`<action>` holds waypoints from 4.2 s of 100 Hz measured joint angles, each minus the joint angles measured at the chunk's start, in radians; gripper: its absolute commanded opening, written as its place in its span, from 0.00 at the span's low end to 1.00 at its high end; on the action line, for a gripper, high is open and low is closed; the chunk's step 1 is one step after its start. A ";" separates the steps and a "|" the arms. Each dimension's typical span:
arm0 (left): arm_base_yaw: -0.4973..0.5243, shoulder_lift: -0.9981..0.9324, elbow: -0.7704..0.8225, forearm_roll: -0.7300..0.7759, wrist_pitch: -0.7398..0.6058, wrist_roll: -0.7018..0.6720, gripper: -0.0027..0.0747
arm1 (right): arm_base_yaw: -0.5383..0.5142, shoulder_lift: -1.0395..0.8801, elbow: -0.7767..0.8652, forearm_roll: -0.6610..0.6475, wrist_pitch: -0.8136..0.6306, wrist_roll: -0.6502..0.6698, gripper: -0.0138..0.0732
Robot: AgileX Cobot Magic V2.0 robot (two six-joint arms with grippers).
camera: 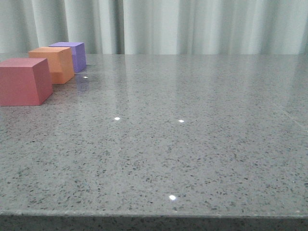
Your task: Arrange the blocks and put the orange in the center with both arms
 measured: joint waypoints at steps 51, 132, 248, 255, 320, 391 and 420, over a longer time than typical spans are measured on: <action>0.000 -0.622 0.492 -0.023 -0.146 -0.024 0.90 | 0.000 0.000 0.000 0.000 0.000 0.000 0.08; 0.000 -1.206 0.916 -0.044 -0.163 -0.026 0.01 | 0.000 0.000 0.000 0.000 0.000 0.000 0.08; 0.000 -1.274 1.072 0.172 -0.414 -0.214 0.01 | 0.000 0.000 0.000 0.000 0.000 0.000 0.08; 0.003 -1.307 1.101 0.274 -0.418 -0.311 0.01 | 0.000 0.000 0.000 0.000 0.000 0.000 0.08; 0.117 -1.511 1.352 0.363 -0.436 -0.437 0.01 | 0.000 0.000 0.000 0.000 0.000 0.000 0.08; 0.121 -1.511 1.352 0.365 -0.439 -0.442 0.01 | 0.000 0.000 0.000 0.000 0.000 0.000 0.08; 0.121 -1.511 1.352 0.365 -0.439 -0.442 0.01 | 0.000 0.000 0.000 0.000 0.000 0.000 0.08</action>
